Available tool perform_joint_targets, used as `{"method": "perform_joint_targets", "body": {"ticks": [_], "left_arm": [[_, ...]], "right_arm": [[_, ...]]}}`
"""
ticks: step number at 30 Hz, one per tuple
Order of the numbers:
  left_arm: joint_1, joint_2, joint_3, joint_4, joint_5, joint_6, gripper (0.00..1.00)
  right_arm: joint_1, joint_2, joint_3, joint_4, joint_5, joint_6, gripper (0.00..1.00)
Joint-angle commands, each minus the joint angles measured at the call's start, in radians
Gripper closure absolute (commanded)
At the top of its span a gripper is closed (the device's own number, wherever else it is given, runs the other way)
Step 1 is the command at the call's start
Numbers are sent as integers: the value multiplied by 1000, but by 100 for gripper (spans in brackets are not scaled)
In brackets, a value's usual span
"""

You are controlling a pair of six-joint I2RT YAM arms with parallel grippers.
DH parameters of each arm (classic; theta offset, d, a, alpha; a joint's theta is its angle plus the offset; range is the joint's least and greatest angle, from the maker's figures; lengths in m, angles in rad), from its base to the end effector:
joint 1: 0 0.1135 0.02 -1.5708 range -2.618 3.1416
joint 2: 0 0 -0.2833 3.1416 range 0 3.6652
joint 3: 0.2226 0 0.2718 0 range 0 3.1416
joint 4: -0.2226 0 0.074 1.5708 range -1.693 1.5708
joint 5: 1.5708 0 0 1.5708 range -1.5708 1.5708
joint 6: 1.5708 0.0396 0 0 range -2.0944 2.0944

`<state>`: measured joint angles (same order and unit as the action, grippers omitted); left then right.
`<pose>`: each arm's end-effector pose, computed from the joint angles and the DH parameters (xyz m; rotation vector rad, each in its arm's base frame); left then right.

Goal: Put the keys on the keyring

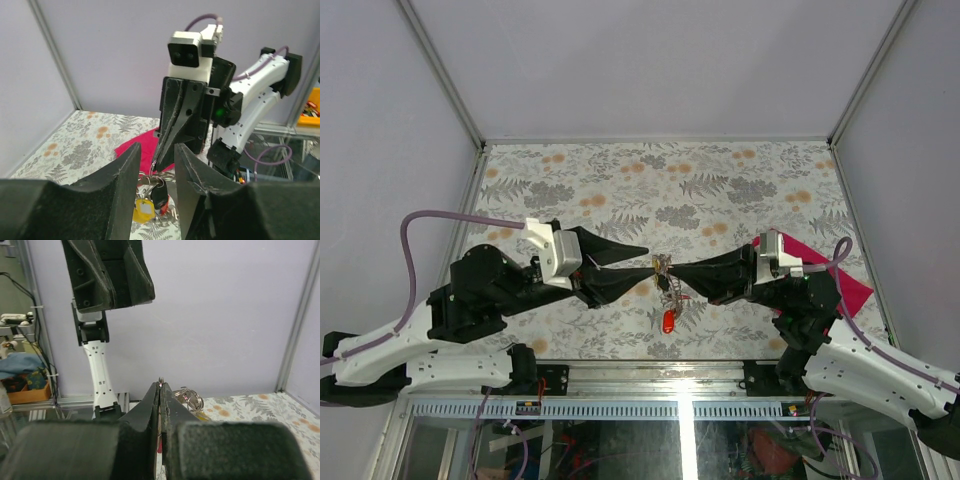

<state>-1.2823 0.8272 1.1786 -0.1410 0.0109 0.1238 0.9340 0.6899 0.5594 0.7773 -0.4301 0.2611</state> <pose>0.0473 -0.1608 0.4933 0.9316 1.0843 -0.9738 0.0818 0.1384 0.3851 -0.7306 0.7845 1.2865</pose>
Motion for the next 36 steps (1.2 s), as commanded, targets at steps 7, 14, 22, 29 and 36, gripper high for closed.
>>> {"method": "perform_joint_targets", "body": {"ticks": [7,14,22,29,36], "left_arm": [[-3,68,115,-233,132,62,67],[-2,75,120,-255,155,65,73],[-3,79,118,-262,133,68,76],[-2,75,112,-250,113,69,75],[-3,74,108,-247,103,65,72]], "right_arm": [[1,9,95,124,-131,31,100],[1,10,100,120,-143,36,100],[0,13,103,126,-167,45,100],[1,23,109,127,-204,52,100],[0,30,113,127,-225,59,100]]}}
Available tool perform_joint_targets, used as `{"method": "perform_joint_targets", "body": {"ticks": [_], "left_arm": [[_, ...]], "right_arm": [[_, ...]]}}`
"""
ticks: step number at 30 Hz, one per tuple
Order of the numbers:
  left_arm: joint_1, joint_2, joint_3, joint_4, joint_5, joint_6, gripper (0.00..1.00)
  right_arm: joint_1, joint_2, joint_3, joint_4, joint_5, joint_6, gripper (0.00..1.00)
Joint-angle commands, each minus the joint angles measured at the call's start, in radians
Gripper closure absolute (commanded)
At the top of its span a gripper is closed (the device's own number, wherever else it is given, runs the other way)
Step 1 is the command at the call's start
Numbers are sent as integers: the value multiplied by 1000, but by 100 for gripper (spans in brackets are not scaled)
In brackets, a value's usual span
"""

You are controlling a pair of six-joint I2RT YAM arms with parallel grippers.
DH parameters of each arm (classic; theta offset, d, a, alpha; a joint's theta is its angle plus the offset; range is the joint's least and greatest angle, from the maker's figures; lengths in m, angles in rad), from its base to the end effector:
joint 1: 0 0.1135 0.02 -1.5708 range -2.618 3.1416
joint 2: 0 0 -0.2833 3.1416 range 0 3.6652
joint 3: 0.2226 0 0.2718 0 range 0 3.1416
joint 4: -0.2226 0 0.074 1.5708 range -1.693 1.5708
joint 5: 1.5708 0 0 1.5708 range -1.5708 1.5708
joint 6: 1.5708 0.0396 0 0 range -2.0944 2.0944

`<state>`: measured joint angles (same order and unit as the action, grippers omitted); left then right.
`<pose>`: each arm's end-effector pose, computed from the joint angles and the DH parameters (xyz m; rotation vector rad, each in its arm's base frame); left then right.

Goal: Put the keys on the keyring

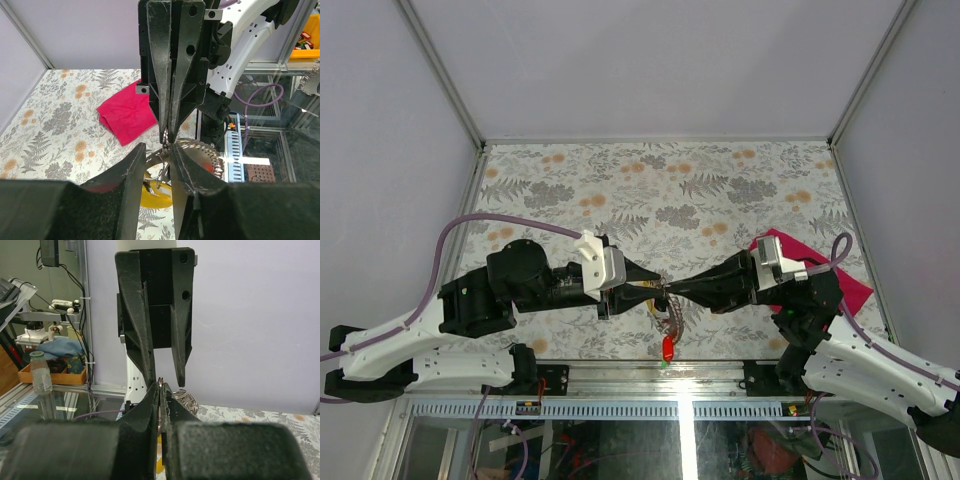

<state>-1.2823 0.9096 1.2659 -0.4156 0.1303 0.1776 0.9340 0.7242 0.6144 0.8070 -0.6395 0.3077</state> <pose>0.0482 -0.1804 0.4791 1.2210 1.2066 -0.9424 0.0755 0.1419 0.3997 -0.9067 0.6761 1.3980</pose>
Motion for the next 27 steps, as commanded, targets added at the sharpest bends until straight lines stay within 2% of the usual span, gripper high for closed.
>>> {"method": "perform_joint_targets", "body": {"ticks": [1,15,23,25,26,27], "left_arm": [[-2,-7,20,28,-16,11,72],[-3,15,28,20,22,16,77],[-3,30,36,2,35,23,85],[-3,37,40,-6,41,24,91],[-2,39,42,-10,47,25,98],[-2,40,43,-13,53,24,100]], "right_arm": [[1,-4,58,95,-15,13,100],[0,3,62,81,-15,12,100],[1,10,64,84,-16,10,100],[1,10,64,82,-15,10,100],[0,10,65,79,-14,9,100],[0,11,65,77,-14,8,100]]}}
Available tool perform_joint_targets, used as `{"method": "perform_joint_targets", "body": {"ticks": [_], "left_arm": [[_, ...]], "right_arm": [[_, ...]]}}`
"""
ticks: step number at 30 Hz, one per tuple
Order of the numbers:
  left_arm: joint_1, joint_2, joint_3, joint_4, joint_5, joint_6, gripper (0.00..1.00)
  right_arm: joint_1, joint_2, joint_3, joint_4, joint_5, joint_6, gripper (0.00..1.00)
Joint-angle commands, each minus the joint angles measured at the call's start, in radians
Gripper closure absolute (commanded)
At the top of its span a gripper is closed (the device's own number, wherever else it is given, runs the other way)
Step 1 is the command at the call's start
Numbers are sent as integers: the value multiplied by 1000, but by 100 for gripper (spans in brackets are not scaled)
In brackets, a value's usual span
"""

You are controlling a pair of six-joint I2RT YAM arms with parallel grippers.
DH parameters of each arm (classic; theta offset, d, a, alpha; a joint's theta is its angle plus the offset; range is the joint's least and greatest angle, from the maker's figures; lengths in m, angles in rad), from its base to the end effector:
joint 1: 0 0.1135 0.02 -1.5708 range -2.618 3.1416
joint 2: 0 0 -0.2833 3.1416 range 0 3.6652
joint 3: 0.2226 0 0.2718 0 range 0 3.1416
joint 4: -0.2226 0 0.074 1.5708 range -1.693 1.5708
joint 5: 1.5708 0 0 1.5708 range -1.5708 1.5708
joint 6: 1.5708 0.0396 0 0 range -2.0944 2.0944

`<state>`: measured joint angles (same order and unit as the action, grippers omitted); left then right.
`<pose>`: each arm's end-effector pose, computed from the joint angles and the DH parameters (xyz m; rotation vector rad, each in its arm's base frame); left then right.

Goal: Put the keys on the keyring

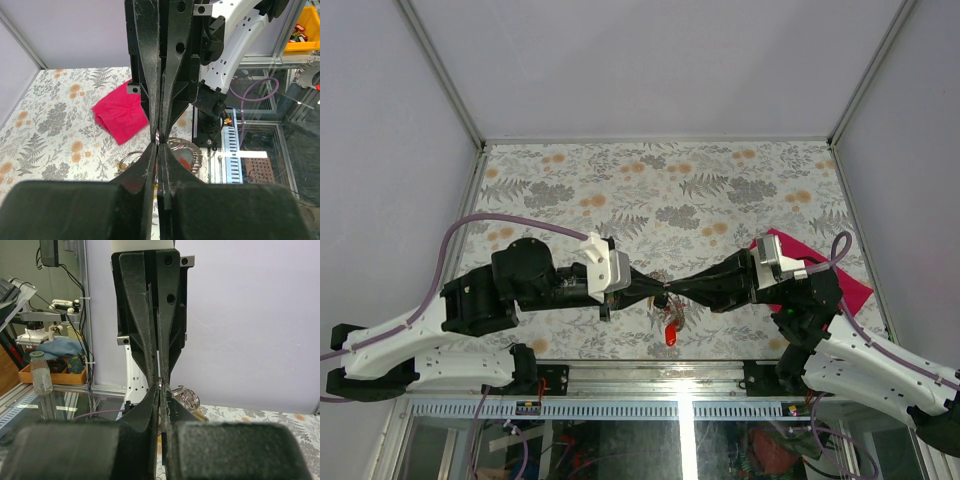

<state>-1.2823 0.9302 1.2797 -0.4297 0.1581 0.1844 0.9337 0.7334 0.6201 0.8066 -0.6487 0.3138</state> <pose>0.0486 -0.1858 0.4787 1.2568 1.2052 -0.9536 0.0765 0.1436 0.4002 -0.9151 0.6801 1.4066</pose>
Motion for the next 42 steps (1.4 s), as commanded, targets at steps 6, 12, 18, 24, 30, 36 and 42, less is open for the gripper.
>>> {"method": "perform_joint_targets", "body": {"ticks": [6,12,18,24,30,36,42], "left_arm": [[-3,25,40,-30,-7,-9,100],[-1,30,42,-103,-107,-56,100],[2,50,15,-164,-265,-138,100],[105,136,-36,-219,-282,-257,100],[263,231,-103,-232,-207,-334,100],[409,331,-161,-181,-75,-349,100],[534,395,-183,-121,-5,-316,100]], "right_arm": [[1,-31,66,-1,48,-53,87],[2,-148,89,-265,256,-179,67],[1,-222,93,-555,671,-206,53],[1,-193,93,-710,884,-122,42],[1,-139,101,-818,983,-78,27],[1,-71,195,-1020,1010,-41,15],[0,-9,255,-1129,1007,-12,1]]}}
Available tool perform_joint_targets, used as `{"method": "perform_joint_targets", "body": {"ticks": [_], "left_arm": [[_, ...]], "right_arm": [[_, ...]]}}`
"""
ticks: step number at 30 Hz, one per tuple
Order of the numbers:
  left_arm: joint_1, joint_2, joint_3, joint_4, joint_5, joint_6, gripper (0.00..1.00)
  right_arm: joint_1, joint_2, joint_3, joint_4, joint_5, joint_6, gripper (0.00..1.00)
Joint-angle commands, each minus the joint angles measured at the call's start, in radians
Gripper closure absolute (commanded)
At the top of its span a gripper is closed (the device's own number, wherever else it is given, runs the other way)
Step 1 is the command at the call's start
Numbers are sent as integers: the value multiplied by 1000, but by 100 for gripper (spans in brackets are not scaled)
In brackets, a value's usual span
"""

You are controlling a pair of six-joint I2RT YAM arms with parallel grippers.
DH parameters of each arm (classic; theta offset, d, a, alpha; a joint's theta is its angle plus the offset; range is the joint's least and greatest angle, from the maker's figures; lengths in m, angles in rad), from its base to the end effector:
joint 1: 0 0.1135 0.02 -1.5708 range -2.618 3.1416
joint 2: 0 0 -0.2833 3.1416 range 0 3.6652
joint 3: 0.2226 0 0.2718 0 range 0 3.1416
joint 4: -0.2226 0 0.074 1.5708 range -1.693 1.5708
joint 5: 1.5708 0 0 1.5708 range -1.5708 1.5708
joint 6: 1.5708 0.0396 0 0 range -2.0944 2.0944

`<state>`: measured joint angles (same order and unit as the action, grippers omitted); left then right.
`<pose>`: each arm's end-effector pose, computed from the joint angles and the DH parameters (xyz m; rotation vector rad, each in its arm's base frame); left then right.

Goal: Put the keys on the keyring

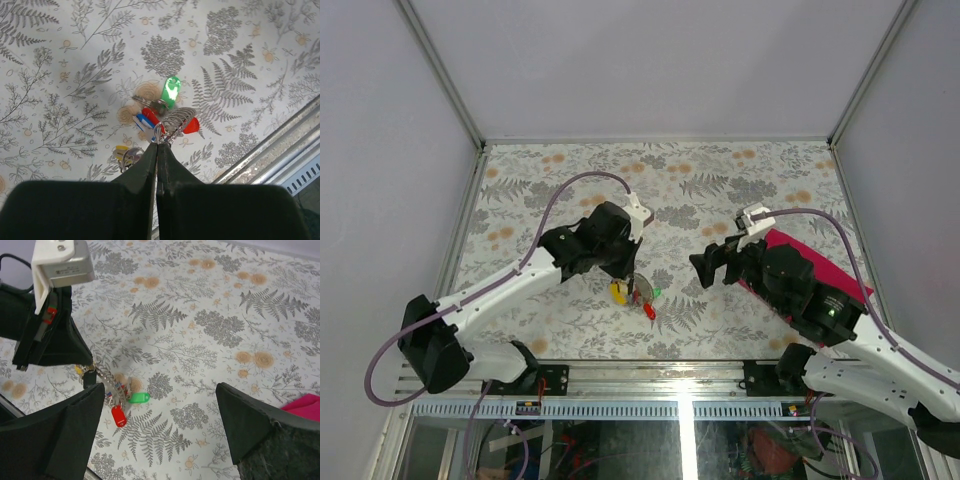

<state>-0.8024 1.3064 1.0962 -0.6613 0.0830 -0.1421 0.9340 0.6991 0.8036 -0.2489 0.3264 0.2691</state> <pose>0.1997 -0.2114 0.3035 0.8490 2.3601 -0.5087 0.1118 0.1298 0.3671 -0.3314 1.7144 0.6116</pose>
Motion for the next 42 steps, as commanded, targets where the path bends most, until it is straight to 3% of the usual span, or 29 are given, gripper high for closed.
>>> {"method": "perform_joint_targets", "body": {"ticks": [1,8,15,19,23,27,33,42], "left_arm": [[73,29,0,117,73,19,100],[226,123,-25,183,127,68,97],[348,151,-41,254,186,83,79],[429,82,-36,271,221,73,59],[499,-69,-47,257,164,35,39],[533,-224,-56,191,99,6,25],[534,-424,-54,51,-41,-28,1],[534,-711,-188,16,-172,-131,0]], "right_arm": [[1,37,74,-82,34,35,1],[0,93,64,-83,11,3,1],[-2,177,112,-142,-6,39,1],[-84,272,198,-231,-104,35,1],[-259,291,230,-252,-280,85,1],[-424,204,209,-224,-322,157,1],[-433,-32,160,-213,-156,148,1],[-434,-277,81,-294,-33,147,1]]}}
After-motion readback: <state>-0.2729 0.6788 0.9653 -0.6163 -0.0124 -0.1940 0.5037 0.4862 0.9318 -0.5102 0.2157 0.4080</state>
